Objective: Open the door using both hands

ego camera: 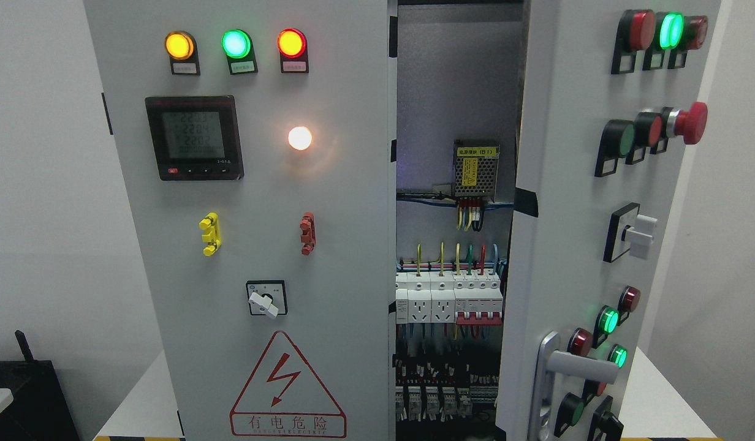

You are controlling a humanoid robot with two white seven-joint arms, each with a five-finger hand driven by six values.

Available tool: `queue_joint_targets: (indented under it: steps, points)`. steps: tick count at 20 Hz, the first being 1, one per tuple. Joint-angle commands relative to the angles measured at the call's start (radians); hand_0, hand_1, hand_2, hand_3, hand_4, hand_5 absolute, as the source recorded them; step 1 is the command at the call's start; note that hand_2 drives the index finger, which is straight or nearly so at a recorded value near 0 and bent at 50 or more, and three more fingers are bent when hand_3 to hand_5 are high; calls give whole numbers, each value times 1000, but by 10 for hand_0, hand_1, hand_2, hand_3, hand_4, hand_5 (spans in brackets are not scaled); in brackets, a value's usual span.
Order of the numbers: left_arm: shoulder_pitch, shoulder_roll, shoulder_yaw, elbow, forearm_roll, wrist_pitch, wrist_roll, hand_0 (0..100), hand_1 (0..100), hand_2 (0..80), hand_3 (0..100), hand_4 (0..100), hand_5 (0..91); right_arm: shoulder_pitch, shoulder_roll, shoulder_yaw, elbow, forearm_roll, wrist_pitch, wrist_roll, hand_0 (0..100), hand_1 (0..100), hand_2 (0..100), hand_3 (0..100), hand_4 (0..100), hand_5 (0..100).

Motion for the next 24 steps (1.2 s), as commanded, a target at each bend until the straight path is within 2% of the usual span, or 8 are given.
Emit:
queue_joint_targets:
  steps: [1,5,11,13,18,21,22,24]
  points:
    - [76,190,-3,-607,165,-12,-1,0,0,0,0,42,0,0,-20,0,4,0,1,0,0,0,0,0,0,0]
    - [44,304,53,-688,304,-19,-1,0,0,0,0,43,0,0,-20,2,4,0,1,0,0,0,0,0,0,0]
    - [-27,561,64,-753,553,-23,-1,0,0,0,0,42,0,0,-18,10,4,0,1,0,0,0,0,0,0,0]
    - [-28,640,84,-777,608,-57,-1,0,0,0,0,42,0,2,-18,10,6,0,1,0,0,0,0,0,0,0]
    - [-19,863,90,-803,764,-239,-1,0,0,0,0,42,0,2,-18,6,13,0,1,0,0,0,0,0,0,0]
    - [-19,949,113,-807,844,-241,-6,0,0,0,0,43,0,2,-18,5,16,0,1,0,0,0,0,0,0,0]
    - [-19,982,113,-814,880,-241,-22,0,0,0,0,43,0,2,-18,5,16,0,1,0,0,0,0,0,0,0]
    - [-21,1019,115,-823,894,-241,-67,0,0,0,0,43,0,2,-18,5,16,0,1,0,0,0,0,0,0,0]
